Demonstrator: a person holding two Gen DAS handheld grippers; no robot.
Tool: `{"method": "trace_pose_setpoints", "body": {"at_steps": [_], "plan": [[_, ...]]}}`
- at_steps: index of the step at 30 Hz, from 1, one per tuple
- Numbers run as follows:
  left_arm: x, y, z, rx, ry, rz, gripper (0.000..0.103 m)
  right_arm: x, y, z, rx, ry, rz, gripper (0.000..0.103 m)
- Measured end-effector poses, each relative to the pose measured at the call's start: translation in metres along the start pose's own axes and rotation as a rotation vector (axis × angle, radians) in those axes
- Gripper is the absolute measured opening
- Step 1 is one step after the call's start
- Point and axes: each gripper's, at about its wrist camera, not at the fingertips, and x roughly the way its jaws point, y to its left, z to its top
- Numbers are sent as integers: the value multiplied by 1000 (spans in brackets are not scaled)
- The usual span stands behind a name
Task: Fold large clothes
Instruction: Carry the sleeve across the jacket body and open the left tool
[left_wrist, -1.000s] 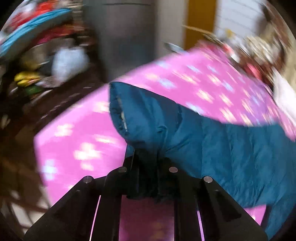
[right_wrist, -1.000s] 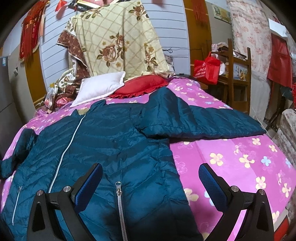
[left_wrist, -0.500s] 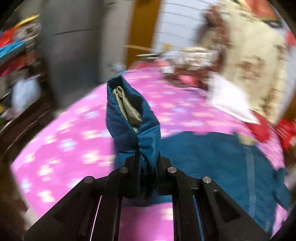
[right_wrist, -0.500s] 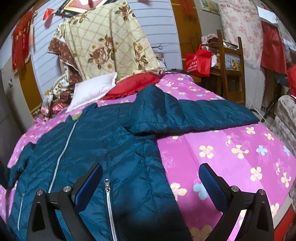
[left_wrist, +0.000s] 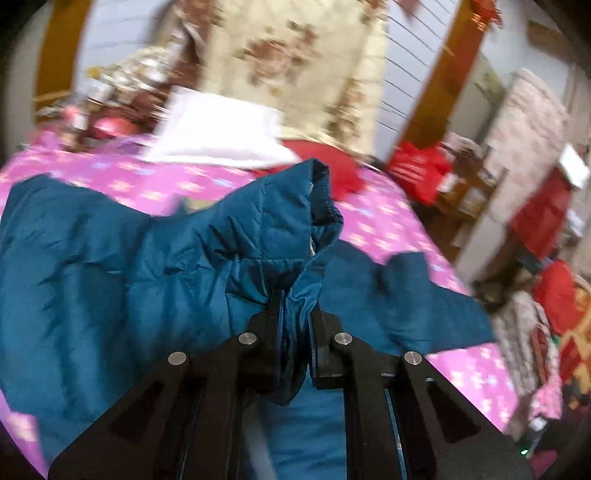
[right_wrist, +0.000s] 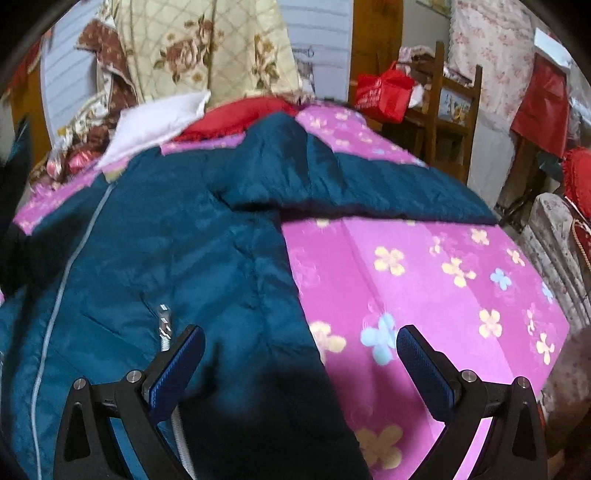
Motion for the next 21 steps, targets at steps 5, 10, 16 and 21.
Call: {"method": "trace_pose_setpoints", "body": {"at_steps": [5, 10, 16, 21], "plan": [[54, -50, -10, 22, 79, -126, 9, 16, 2, -4, -20, 80, -1, 103], [107, -73, -19, 4, 154, -159, 10, 20, 0, -7, -30, 102, 15, 103], [127, -61, -38, -49, 257, -173, 65, 22, -1, -6, -20, 107, 26, 103], [84, -57, -48, -40, 233, -211, 68, 20, 0, -4, -15, 95, 13, 103]]}}
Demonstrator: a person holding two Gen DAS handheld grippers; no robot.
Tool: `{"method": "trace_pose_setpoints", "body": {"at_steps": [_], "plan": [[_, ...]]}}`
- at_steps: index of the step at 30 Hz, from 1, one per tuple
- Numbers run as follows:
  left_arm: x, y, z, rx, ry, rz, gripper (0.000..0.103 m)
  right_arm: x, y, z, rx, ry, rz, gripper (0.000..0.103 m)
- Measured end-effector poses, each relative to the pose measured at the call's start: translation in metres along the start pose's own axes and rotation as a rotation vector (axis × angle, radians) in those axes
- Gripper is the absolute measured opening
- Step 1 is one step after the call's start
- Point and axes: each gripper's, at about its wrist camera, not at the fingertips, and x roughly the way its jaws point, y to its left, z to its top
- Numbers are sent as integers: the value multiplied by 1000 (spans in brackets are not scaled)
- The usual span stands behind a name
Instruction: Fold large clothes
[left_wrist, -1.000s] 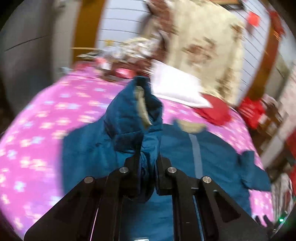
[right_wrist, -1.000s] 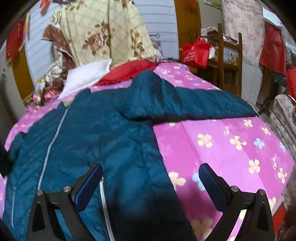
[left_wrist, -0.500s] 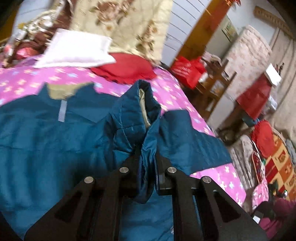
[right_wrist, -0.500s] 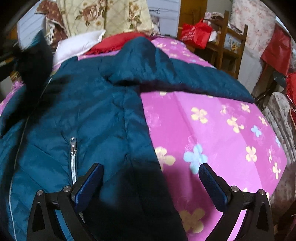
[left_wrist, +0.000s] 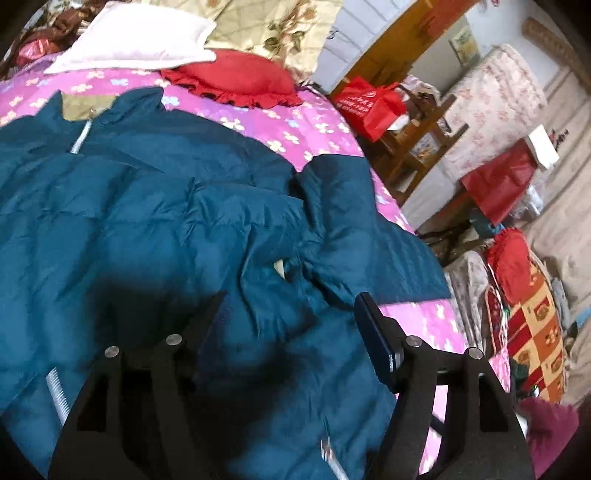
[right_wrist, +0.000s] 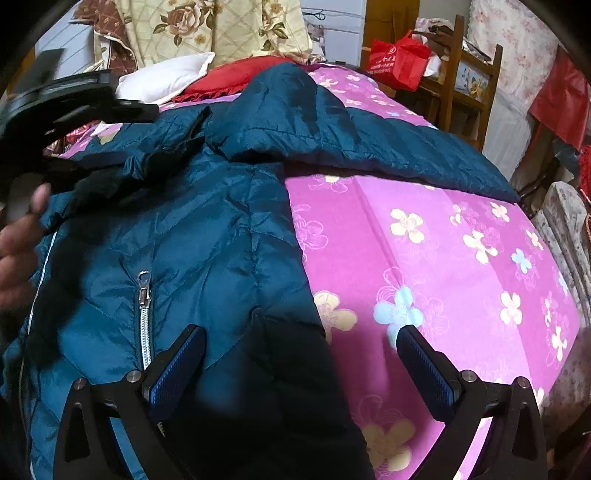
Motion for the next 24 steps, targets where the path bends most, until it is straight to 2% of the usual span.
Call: {"method": "trace_pose_setpoints", "body": {"at_steps": [2, 6, 9, 10, 12, 14, 17, 19, 21, 24], "plan": [[-28, 5, -10, 36, -39, 34, 68, -3, -2, 0, 19, -10, 1, 103], [-96, 47, -28, 51, -150, 197, 68, -16, -6, 4, 61, -73, 21, 103], [-146, 99, -41, -20, -226, 383, 68, -34, -2, 11, 64, -177, 60, 103], [-163, 119, -44, -60, -263, 463, 68, -38, 3, 15, 50, -204, 75, 103], [-190, 155, -48, -170, -346, 562, 68, -45, 19, 30, 21, -238, 115, 103], [-203, 182, -49, -276, -379, 611, 68, -54, 47, 59, -21, -274, 168, 103], [-206, 206, -52, -350, -406, 605, 68, -58, 90, 100, -56, -316, 327, 103], [-198, 213, -53, -366, -404, 610, 68, -45, 125, 118, -114, -263, 387, 103], [-185, 222, -50, -383, -360, 621, 68, -22, 159, 126, -161, -242, 443, 103], [-170, 233, -47, -398, -296, 644, 68, 13, 181, 123, -177, -183, 541, 102]]}}
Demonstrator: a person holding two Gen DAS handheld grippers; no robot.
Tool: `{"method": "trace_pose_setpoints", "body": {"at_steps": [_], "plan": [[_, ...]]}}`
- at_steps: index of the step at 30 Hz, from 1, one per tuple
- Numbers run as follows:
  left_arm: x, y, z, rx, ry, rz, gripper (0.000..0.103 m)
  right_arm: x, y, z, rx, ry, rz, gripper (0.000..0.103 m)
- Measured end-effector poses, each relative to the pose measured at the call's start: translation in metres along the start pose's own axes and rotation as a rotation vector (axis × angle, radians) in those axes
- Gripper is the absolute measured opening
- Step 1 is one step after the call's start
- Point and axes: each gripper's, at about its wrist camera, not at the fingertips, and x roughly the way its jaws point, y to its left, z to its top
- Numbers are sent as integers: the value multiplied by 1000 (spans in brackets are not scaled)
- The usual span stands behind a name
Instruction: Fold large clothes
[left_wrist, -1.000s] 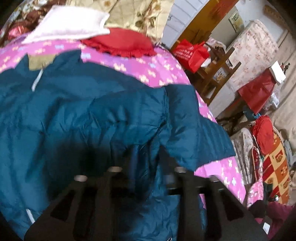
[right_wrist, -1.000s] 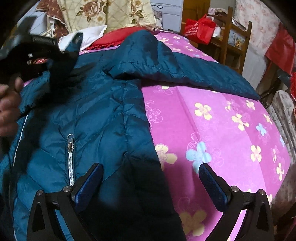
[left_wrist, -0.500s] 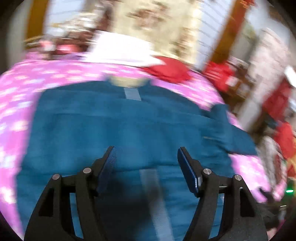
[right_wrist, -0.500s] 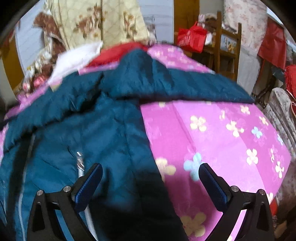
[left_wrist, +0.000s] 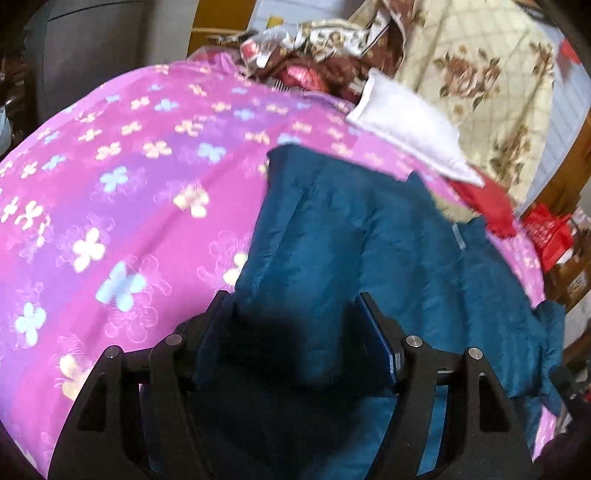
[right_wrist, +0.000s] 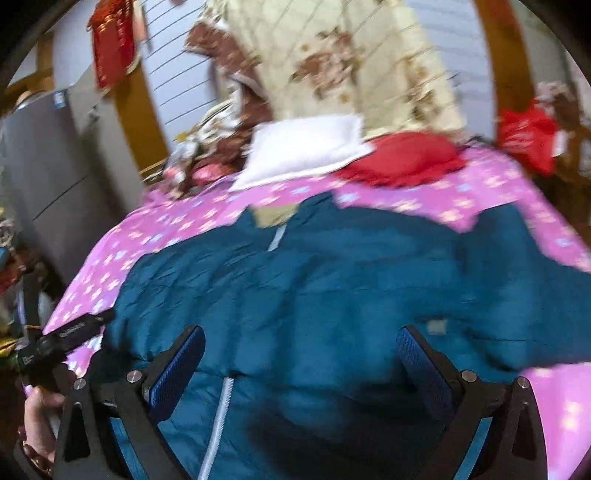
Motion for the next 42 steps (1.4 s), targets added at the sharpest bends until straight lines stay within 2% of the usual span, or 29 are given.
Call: {"method": "trace_pose_setpoints", "body": {"at_steps": [1, 5, 6, 8, 13, 15, 18, 20, 22, 24, 25, 26, 27, 30, 32, 33, 35, 37, 39, 40, 41, 42], "plan": [[5, 1, 1, 1, 13, 15, 68, 11, -7, -4, 13, 19, 10, 98], [12, -1, -3, 36, 22, 48, 71, 43, -54, -12, 119, 148, -94, 98], [13, -2, -4, 44, 24, 50, 71, 45, -65, -15, 145, 162, -97, 98], [13, -3, -6, 49, 19, 56, 72, 39, -80, -17, 168, 139, -111, 97], [12, -2, -7, 53, 14, 54, 72, 38, -86, -19, 157, 180, -117, 97], [13, -2, -7, 52, 15, 57, 72, 30, -84, -14, 190, 161, -120, 95], [13, -4, -7, 56, 16, 61, 74, 7, -75, 1, 198, 33, -73, 93], [14, -5, -8, 65, 12, 64, 77, 6, -61, 12, 133, -49, -68, 93], [14, -6, -8, 71, 6, 66, 78, 20, -55, 15, 91, -43, -76, 94], [14, -5, -8, 66, 2, 61, 78, 46, -64, 9, 92, 36, -184, 94], [13, -4, -8, 58, 2, 52, 78, 57, -71, 6, 112, 79, -211, 94], [13, -3, -7, 50, 2, 45, 79, 64, -80, 3, 152, 106, -186, 95], [13, -3, -7, 47, 4, 43, 79, 60, -83, 3, 168, 85, -170, 95], [5, -6, -6, 59, -7, 59, 78, 49, -79, 5, 157, 73, -198, 94], [-10, -13, -7, 88, -68, 69, 79, 28, -67, 6, 117, 22, -237, 94], [-18, -19, -8, 117, -104, 71, 79, 16, -58, 6, 84, -10, -236, 95], [-22, -30, -11, 171, -127, 75, 79, 3, -44, 4, 30, -41, -215, 95], [-10, -36, -15, 206, -68, 68, 79, 6, -35, 1, -13, -7, -184, 96], [10, -34, -19, 208, 18, 84, 80, 29, -36, -9, -28, 89, -199, 97], [14, -32, -21, 206, 22, 92, 83, 37, -40, -17, -27, 137, -224, 97], [15, -31, -20, 201, 23, 91, 84, 49, -47, -23, -12, 191, -230, 103], [16, -30, -19, 202, 28, 90, 84, 49, -50, -24, 0, 176, -215, 103]]}}
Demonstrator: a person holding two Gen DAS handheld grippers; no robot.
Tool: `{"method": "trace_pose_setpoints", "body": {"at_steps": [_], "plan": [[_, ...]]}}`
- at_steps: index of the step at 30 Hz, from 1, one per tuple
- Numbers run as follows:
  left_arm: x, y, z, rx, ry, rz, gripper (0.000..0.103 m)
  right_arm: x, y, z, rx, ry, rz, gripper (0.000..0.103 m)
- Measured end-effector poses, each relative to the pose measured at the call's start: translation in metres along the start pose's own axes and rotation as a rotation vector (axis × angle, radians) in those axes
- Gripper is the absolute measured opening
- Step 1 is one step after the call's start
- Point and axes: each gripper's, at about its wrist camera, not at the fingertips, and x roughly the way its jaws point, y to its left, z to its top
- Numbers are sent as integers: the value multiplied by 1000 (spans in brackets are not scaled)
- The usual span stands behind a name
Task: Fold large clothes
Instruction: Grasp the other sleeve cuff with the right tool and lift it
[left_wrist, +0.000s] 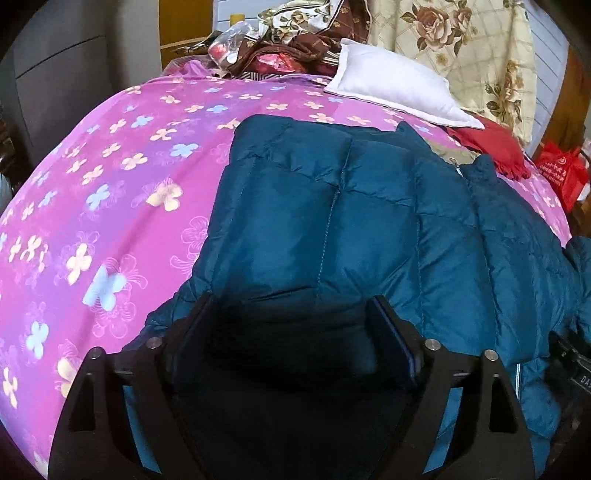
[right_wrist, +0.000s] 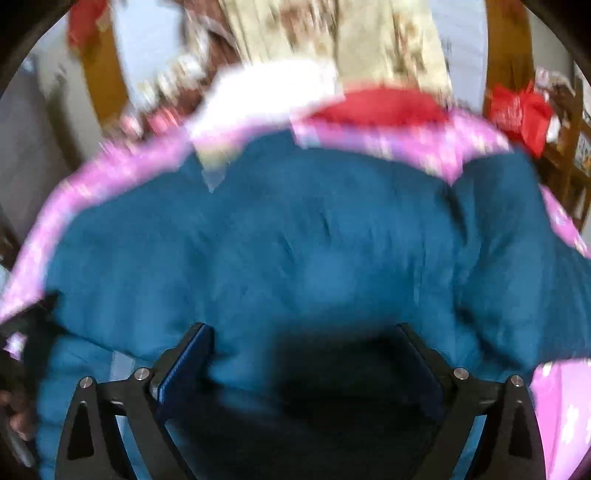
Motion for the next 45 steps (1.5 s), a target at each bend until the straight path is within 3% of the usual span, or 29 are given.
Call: {"method": "trace_pose_setpoints", "body": {"at_steps": [6, 8, 11, 13, 16, 20, 24, 28, 32, 37, 39, 40, 41, 44, 45], "plan": [[-16, -2, 4, -9, -48, -12, 84, -24, -2, -2, 25, -70, -1, 102], [-25, -6, 4, -2, -84, -21, 84, -56, -10, -1, 38, -182, -4, 102], [-28, -11, 3, 15, -84, -32, 84, -104, -44, -7, 111, -347, -107, 102], [-24, -12, 2, 14, -62, -43, 84, -124, -82, -8, 200, -411, -190, 102], [-26, -13, 1, 8, -60, -54, 84, -137, -160, -9, 374, -400, -308, 102], [-30, -15, 1, 15, -69, -56, 84, -143, -274, -27, 462, -318, -548, 102], [-26, -17, -1, 22, -59, -48, 84, -141, -377, -69, 677, -165, -604, 100], [-24, -18, -4, 27, -59, -36, 84, -128, -413, -94, 790, -81, -517, 100], [-22, -18, -5, 25, -55, -27, 84, -106, -406, -73, 624, -15, -545, 103], [-16, -16, -4, 21, -42, -21, 84, -91, -411, -58, 578, -17, -521, 103], [-16, -16, -4, 20, -42, -20, 84, -93, -405, -52, 538, -62, -501, 86], [-15, -16, -3, 21, -41, -20, 84, -91, -401, -50, 513, -89, -472, 51], [-15, -16, -3, 20, -41, -19, 84, -93, -398, -50, 501, -116, -424, 27], [-16, -13, -3, 11, -43, -13, 84, -112, -386, -57, 515, -223, -420, 12], [-16, -12, -3, 5, -43, -9, 84, -123, -377, -58, 516, -276, -433, 12]]}}
